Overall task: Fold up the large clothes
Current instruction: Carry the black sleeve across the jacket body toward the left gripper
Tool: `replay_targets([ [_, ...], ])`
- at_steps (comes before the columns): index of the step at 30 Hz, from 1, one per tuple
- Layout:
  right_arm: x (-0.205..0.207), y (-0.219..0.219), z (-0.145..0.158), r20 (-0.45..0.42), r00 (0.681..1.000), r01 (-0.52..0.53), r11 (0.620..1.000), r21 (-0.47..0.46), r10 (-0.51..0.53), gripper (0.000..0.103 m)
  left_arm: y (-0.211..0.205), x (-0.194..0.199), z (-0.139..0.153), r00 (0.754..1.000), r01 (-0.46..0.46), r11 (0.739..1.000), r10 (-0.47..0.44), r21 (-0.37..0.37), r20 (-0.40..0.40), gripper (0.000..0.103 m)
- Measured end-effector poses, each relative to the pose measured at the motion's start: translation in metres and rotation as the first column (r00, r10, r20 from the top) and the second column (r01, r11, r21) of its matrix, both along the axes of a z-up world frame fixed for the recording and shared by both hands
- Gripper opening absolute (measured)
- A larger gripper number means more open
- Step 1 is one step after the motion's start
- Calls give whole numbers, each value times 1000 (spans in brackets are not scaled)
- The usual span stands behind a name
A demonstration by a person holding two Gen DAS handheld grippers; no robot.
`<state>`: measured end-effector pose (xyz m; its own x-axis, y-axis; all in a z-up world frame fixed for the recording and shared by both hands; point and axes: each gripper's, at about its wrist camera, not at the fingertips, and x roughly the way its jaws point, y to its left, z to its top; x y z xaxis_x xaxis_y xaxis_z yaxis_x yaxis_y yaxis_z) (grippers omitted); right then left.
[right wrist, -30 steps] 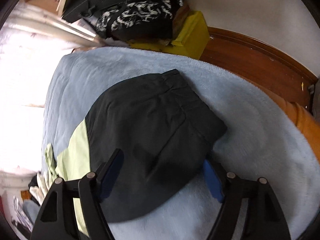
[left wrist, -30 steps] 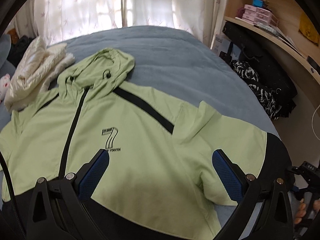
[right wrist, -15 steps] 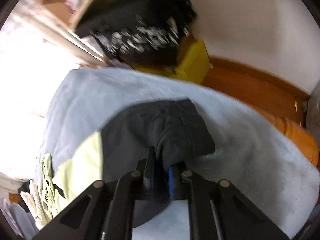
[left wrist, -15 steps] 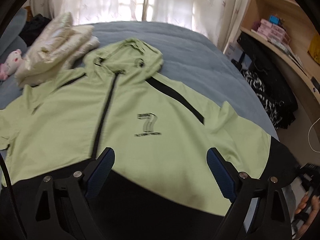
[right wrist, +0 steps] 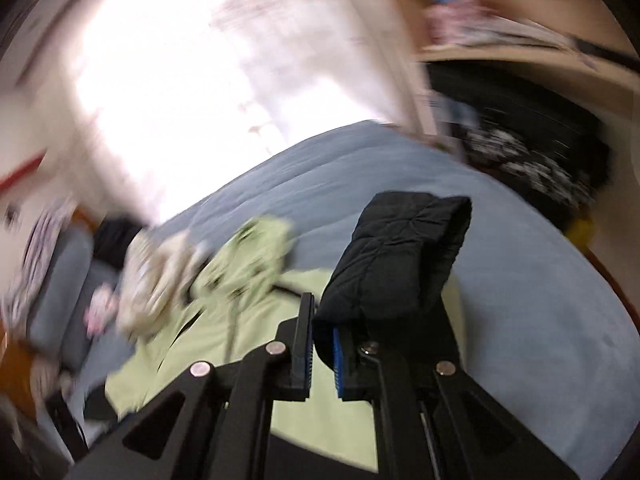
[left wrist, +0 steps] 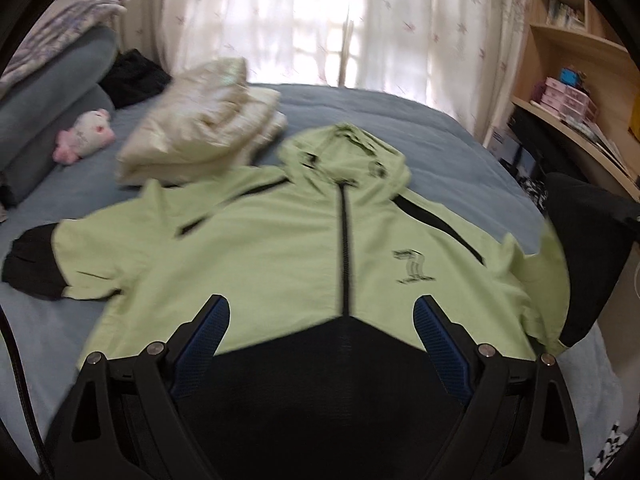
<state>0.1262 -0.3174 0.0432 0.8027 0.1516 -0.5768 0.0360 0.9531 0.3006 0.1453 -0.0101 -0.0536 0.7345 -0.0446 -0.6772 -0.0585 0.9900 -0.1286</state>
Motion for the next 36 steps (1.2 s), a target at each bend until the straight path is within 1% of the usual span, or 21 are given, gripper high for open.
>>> replay_targets([
  [2,5,49,-9,-28,995,-95,994,-53,94,7,18,-5,3,1000,-21,1000,21,-12,11,92],
  [3,6,65,-14,-42,992,-124,990,-68,121,8,29,-8,5,999,-32,999,32,-18,15,92],
  [5,11,103,-33,-105,976,-203,974,-98,193,8,46,-13,7,998,-52,998,52,-27,24,92],
  [6,10,115,-41,-127,968,-229,968,-101,216,8,53,-17,7,998,-61,998,62,-29,28,92],
  [8,12,148,-64,-200,942,-297,948,-116,271,11,68,-21,6,996,-78,997,79,-31,30,92],
  [9,6,161,-71,-222,932,-319,939,-127,286,11,74,-23,5,996,-84,996,85,-30,29,92],
  [11,2,188,-89,-281,906,-374,911,-175,318,12,86,-26,0,995,-97,995,97,-27,20,92],
  [12,-1,199,-94,-295,897,-391,902,-186,328,19,92,-29,-2,995,-102,994,103,-26,14,92],
  [13,-3,209,-100,-309,887,-412,891,-190,344,22,97,-30,-4,994,-109,994,109,-26,7,92],
  [14,-5,217,-105,-318,878,-428,884,-189,358,29,101,-31,-7,993,-114,993,114,-28,1,92],
  [15,-8,224,-108,-322,874,-435,880,-191,363,38,104,-31,-10,993,-119,992,119,-32,-8,92],
  [16,-11,228,-110,-325,872,-439,877,-193,365,42,108,-30,-13,992,-122,992,122,-38,-18,92],
  [17,-14,229,-112,-322,872,-442,877,-190,369,50,111,-30,-15,992,-124,991,123,-43,-26,92],
  [18,-14,233,-112,-320,871,-443,877,-187,372,53,113,-29,-18,992,-124,991,123,-49,-34,92],
  [21,-16,232,-114,-322,868,-441,885,-151,377,53,117,-28,-22,992,-123,991,120,-54,-49,92],
  [24,-22,219,-116,-321,873,-418,902,-107,366,53,118,-29,-25,992,-113,991,109,-75,-58,92],
  [27,-32,197,-113,-303,886,-382,923,-44,352,53,116,-28,-27,994,-100,991,94,-87,-63,92],
  [30,-43,169,-108,-277,906,-326,945,28,321,53,109,-23,-32,994,-81,992,73,-97,-84,92],
  [32,-52,144,-107,-252,924,-274,957,92,288,53,100,-20,-36,994,-62,993,51,-104,-99,92],
  [36,-64,106,-113,-240,948,-174,971,166,211,54,80,-12,-45,991,3,993,-19,-117,-133,92],
])
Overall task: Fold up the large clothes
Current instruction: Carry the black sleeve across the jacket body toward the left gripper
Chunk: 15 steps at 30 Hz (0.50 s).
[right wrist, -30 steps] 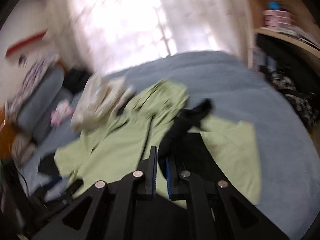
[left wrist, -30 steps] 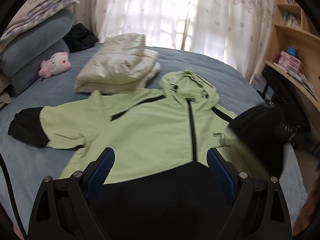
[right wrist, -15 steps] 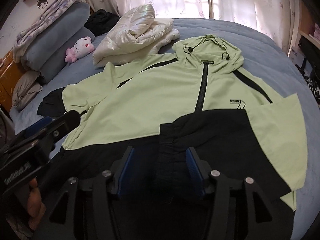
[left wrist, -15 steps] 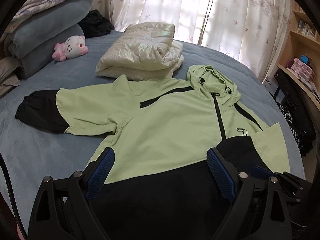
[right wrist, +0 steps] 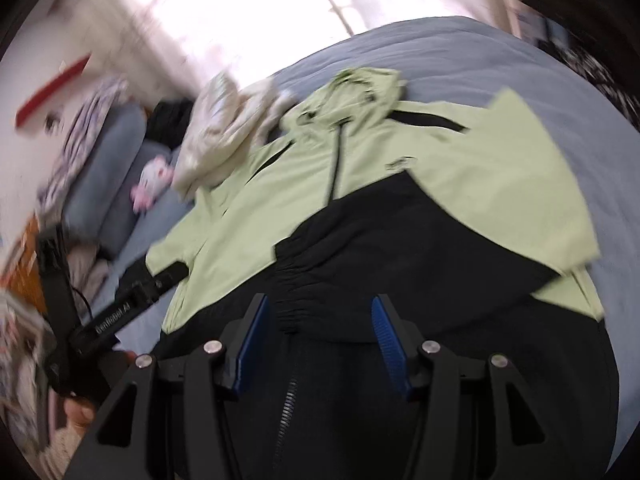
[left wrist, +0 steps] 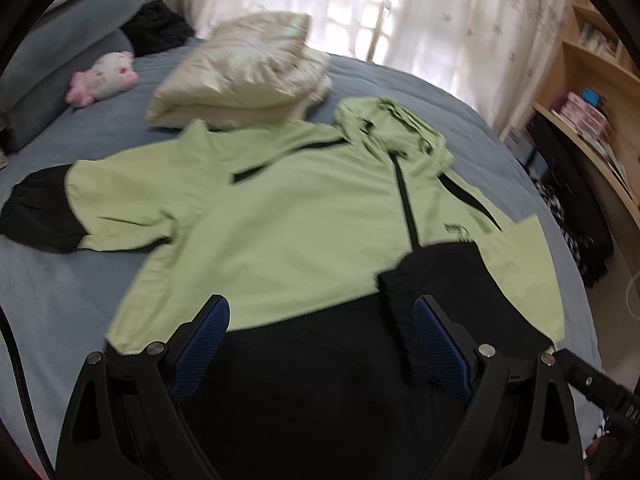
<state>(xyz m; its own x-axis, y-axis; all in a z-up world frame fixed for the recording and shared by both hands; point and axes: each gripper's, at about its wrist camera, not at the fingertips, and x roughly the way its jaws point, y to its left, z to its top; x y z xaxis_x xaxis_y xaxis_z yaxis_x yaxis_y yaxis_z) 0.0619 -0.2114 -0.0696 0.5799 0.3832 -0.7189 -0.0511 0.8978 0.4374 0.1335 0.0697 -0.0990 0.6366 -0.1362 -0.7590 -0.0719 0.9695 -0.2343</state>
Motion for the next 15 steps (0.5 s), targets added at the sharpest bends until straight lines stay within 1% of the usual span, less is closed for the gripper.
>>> replay_targets([
  [3,-4,-21,-10,-29,998,53,998,23,-53,54,-14,10,-13,997,55,997,-58,-48,-59,92],
  [6,-7,-36,-22,-60,994,88,995,41,-86,54,-25,19,-32,989,70,993,-81,-92,-122,92],
  [9,-8,-48,-31,-77,992,107,993,48,-103,54,-36,28,-50,977,88,985,-115,-151,-181,92],
  [10,-9,-51,-34,-81,991,113,992,52,-108,54,-39,31,-56,972,89,981,-124,-174,-199,92],
  [12,-10,-56,-38,-85,990,118,991,61,-112,54,-46,35,-64,967,89,977,-131,-192,-219,92],
  [14,-11,-60,-42,-88,989,122,990,68,-116,54,-56,40,-70,965,96,979,-136,-180,-223,87],
  [15,-12,-61,-43,-89,989,122,990,68,-116,54,-62,42,-72,965,104,981,-140,-166,-221,79],
])
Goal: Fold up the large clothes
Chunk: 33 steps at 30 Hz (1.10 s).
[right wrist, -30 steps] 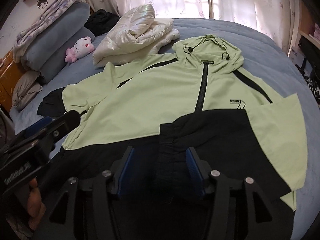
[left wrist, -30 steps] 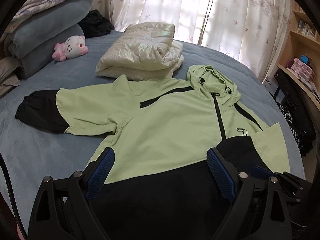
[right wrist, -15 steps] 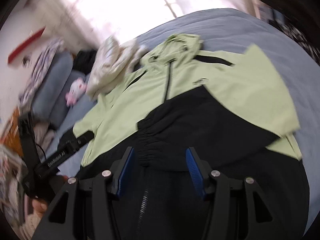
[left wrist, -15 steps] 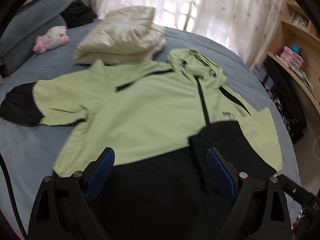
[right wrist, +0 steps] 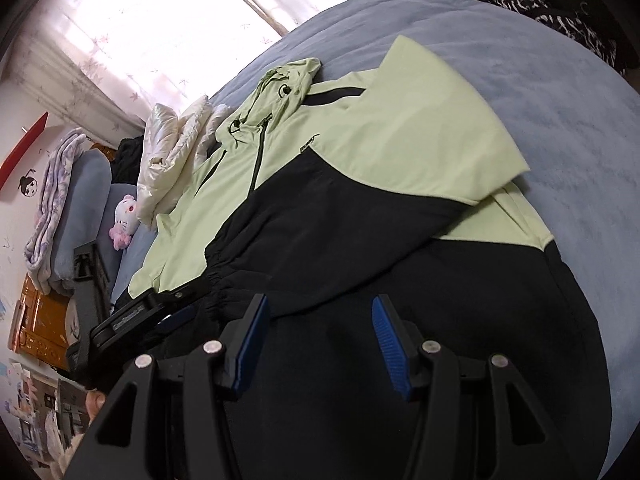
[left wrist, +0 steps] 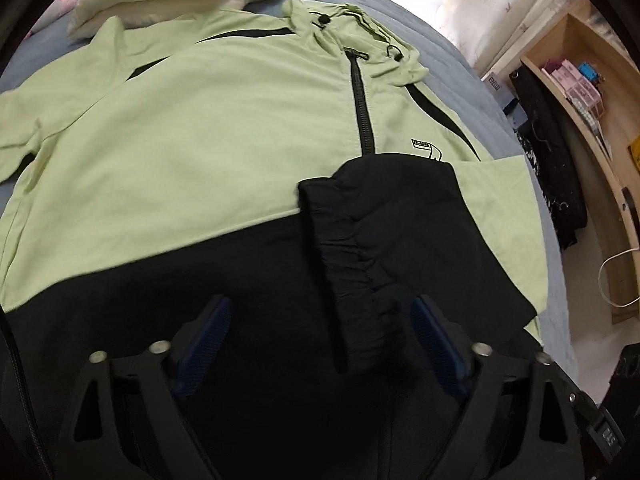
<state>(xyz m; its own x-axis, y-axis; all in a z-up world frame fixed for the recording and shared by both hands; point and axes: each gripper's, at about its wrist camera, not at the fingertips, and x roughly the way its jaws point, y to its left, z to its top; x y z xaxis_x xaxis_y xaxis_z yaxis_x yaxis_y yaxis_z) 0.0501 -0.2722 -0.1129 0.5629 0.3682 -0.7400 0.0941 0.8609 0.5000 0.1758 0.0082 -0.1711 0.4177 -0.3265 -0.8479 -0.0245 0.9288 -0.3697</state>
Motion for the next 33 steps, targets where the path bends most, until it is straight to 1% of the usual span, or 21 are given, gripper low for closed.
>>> replay_targets([
  [1,0,-1,-2,-2,1000,0,1000,-1,0,54,-5,2,-2,1000,11,1000,-11,17,2,64],
  [2,0,-2,-3,-4,1000,1,1000,-1,-1,54,-14,6,-3,1000,31,999,-31,39,7,53],
  [3,-1,-3,-4,-6,1000,2,1000,-2,-2,54,-21,9,-4,998,57,997,-58,52,9,22],
  [5,-1,-5,-8,-13,1000,7,1000,1,-7,54,-33,15,-2,997,80,992,-81,95,5,20],
  [7,-3,-7,-8,-14,1000,12,1000,0,-12,54,-44,19,8,993,103,987,-109,124,45,7],
  [9,-4,-9,-7,-9,1000,18,1000,-4,-19,54,-53,24,26,988,111,982,-126,150,94,6],
  [11,-5,-12,-4,1,1000,26,1000,-13,-26,54,-59,31,53,976,111,978,-141,175,165,6],
  [14,-7,-15,1,15,999,36,999,-29,-36,54,-59,42,98,949,92,977,-146,195,281,6],
  [17,-9,-20,7,31,998,52,998,-40,-51,54,-42,52,137,919,35,978,-113,207,379,6],
  [18,-9,-21,8,34,998,57,998,-42,-55,54,-35,54,145,912,13,977,-99,215,398,6],
  [20,-9,-25,10,35,997,67,996,-52,-65,54,-12,62,154,899,-76,965,-42,249,436,6],
  [21,-8,-25,10,33,997,70,996,-58,-68,54,0,68,152,901,-112,958,-14,264,433,7],
  [23,-5,-28,9,19,997,81,993,-82,-80,54,25,82,135,923,-156,952,46,262,383,7],
  [24,-5,-28,9,12,996,85,992,-90,-84,54,38,89,120,939,-162,956,73,244,337,9],
  [25,-2,-29,8,4,996,86,992,-94,-86,54,50,98,102,956,-159,960,91,229,280,15],
  [27,6,-32,9,-9,996,86,991,-107,-88,54,67,109,64,978,-159,960,121,230,170,19],
  [28,9,-33,10,-12,996,87,989,-116,-89,54,74,113,46,984,-154,961,129,228,119,20],
  [30,22,-37,16,-12,996,87,987,-136,-90,56,84,121,21,989,-147,968,139,204,49,21],
  [31,32,-40,18,-10,996,86,985,-148,-88,59,87,121,16,989,-150,971,146,185,36,22],
  [32,44,-44,21,-12,996,88,982,-166,-92,65,91,118,10,988,-156,975,153,161,34,24],
  [33,51,-48,21,-10,995,92,981,-173,-96,68,93,118,8,986,-164,976,160,142,40,33],
])
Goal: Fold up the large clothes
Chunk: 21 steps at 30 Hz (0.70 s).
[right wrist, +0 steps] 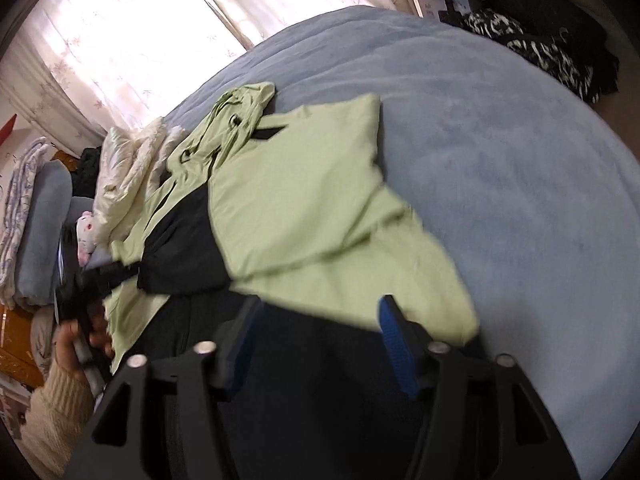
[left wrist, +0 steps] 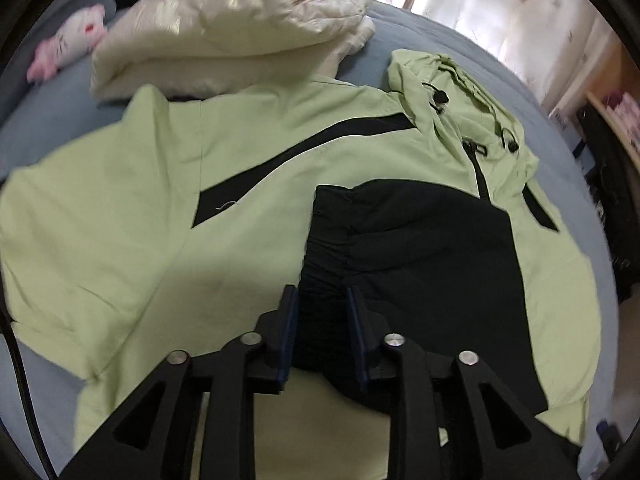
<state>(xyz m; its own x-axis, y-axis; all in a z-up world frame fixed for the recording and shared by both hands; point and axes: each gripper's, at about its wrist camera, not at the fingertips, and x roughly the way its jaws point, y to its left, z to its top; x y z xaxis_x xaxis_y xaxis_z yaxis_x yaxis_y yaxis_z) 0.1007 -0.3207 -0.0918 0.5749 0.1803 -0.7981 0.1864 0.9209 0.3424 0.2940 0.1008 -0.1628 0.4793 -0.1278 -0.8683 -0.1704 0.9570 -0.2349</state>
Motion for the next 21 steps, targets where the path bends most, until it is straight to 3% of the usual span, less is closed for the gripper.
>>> replay_targets([
  [1,13,-8,1,1,1000,4,1000,-1,-4,68,2,2,0,1000,-7,1000,7,-14,11,45],
  [4,60,-34,-3,-21,999,33,999,43,-32,68,-2,8,0,999,14,1000,-13,-14,39,54],
  [10,153,-75,-38,-115,990,98,987,126,-83,68,-22,29,-14,995,96,994,-97,57,24,54],
  [15,196,-95,-69,-160,981,151,953,261,-111,67,-36,39,-16,991,129,988,-131,82,32,48],
  [16,201,-95,-70,-144,984,143,956,258,-108,62,-38,40,-16,990,132,988,-135,83,32,46],
  [17,203,-91,-68,-129,988,117,964,238,-88,39,-43,42,-17,990,134,987,-137,85,32,43],
  [18,208,-88,-63,-127,990,91,977,192,-67,2,-45,43,-16,989,140,987,-144,84,34,39],
  [21,210,-77,-29,-4,999,38,996,-77,-39,2,-52,40,-14,984,170,984,-173,59,51,33],
])
